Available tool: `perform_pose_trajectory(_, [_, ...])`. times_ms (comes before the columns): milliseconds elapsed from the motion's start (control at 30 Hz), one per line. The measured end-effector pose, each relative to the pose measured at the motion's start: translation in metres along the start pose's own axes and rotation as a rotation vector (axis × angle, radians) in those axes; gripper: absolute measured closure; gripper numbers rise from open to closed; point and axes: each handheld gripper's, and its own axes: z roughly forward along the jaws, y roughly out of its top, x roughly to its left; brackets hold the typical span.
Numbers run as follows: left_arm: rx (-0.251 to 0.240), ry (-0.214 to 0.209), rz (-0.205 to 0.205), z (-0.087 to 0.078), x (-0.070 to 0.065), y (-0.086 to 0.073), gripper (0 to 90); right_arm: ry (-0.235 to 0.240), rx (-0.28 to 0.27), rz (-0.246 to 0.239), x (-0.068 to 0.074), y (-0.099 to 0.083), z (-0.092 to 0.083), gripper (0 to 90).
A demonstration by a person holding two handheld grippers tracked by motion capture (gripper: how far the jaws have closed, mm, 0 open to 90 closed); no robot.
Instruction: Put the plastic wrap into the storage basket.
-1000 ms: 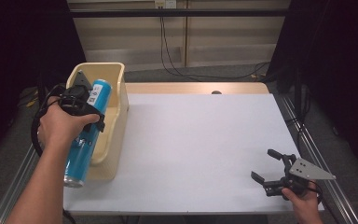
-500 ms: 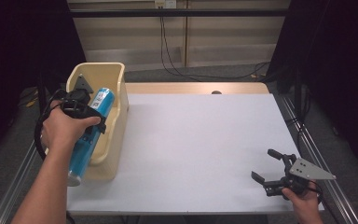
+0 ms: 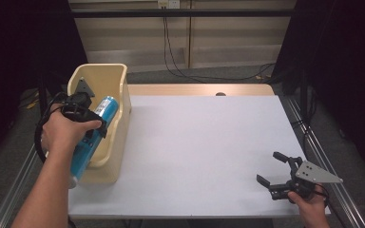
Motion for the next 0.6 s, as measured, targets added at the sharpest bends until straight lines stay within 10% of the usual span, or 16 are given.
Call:
perform_pose_trajectory(100, [-0.080,-0.026,-0.019,-0.017,0.002,0.002,31.0,-0.001,0.000,0.000,0.000,0.000,0.000,0.2])
perform_pose_trajectory(600, [-0.095,-0.080,0.051,-0.035,-0.021,0.000,19.7,-0.002,0.004,-0.004,0.001,0.001,0.000,0.2])
